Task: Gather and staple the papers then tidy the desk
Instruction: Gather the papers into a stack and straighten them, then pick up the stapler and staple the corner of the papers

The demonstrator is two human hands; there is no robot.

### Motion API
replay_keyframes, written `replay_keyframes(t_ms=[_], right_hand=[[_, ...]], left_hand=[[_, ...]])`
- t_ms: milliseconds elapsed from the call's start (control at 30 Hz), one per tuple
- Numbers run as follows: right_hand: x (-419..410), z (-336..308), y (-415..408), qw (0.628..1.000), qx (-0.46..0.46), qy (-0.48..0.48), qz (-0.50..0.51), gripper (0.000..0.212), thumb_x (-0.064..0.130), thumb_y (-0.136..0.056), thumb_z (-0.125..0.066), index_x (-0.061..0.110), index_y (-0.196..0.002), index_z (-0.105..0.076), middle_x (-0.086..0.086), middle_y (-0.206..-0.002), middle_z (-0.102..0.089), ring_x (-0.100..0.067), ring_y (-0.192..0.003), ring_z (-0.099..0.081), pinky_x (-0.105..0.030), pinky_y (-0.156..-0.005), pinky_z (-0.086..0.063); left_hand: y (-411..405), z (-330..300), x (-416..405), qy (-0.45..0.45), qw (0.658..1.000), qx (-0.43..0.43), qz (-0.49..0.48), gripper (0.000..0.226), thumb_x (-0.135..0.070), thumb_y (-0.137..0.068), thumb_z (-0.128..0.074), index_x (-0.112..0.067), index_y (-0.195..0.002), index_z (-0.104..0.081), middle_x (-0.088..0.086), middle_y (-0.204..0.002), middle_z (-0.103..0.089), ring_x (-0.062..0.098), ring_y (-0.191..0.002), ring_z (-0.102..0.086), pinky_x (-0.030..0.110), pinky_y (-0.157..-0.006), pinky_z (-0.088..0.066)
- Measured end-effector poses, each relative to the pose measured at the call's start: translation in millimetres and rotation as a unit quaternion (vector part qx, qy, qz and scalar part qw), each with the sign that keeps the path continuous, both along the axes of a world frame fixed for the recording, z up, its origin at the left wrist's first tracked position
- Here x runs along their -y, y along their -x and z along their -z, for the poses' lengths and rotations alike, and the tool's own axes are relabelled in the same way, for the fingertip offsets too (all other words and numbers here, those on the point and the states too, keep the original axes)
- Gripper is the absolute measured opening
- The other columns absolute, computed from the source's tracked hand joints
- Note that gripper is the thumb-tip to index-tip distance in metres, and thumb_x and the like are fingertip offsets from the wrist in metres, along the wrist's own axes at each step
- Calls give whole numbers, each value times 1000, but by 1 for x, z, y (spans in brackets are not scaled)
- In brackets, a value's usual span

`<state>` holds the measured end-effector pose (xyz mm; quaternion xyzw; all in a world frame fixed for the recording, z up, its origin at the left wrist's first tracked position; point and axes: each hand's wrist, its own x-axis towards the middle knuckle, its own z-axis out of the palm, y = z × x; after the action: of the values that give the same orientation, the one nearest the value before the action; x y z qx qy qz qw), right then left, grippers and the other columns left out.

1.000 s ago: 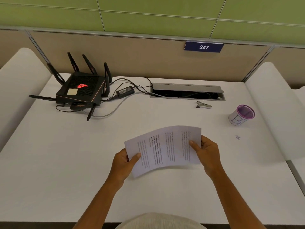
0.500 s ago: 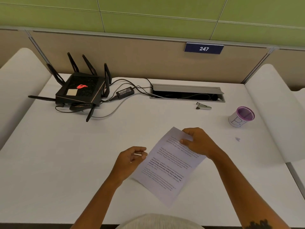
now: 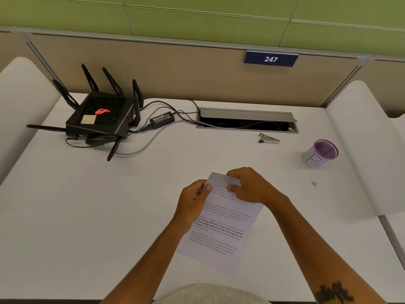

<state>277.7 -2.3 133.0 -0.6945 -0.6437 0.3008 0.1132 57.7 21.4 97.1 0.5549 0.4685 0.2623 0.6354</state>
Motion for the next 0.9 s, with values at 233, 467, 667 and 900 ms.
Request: replay_keyframes(t_ms=[233,467,667,900], right_hand=[[-8,14,-16,999,-30,19,3,16,31,-98,-66,19,-107,-73,3,-99,-72,-11,-84,-65,-36,-78,-58],[-26,37,-74,968,-120,-25,219,33,50,-90,-75,28,-113,-73,12,-101,-75,-4,-94,-70,-12,-76,-48],[-64,86,-160,950,22,-53,306,55,35,-85,-83,17,-134,-63,-6,-130,-65,-27,-126,-56,-37,-102,-46],[-109,107,-204,948,122,-2,294,78,33,-86,-82,22,-153,-43,-11,-156,-39,-35,-144,-34,-56,-110,-41]], left_hand=[[-19,16,-4,20,999,-10,-47,22,-38,-105,-58,-24,-109,-74,-2,-94,-80,22,-83,-78,39,-73,-66],[-23,40,-15,-12,994,-40,-102,22,-34,-106,-57,-26,-115,-76,-7,-100,-80,15,-91,-77,42,-80,-67],[-26,55,-25,13,991,-57,-123,20,-32,-106,-57,-27,-112,-76,-7,-98,-81,15,-87,-78,42,-78,-67],[-32,72,-32,30,989,-77,-120,18,-33,-105,-58,-32,-111,-75,-9,-98,-81,18,-89,-78,39,-76,-67]])
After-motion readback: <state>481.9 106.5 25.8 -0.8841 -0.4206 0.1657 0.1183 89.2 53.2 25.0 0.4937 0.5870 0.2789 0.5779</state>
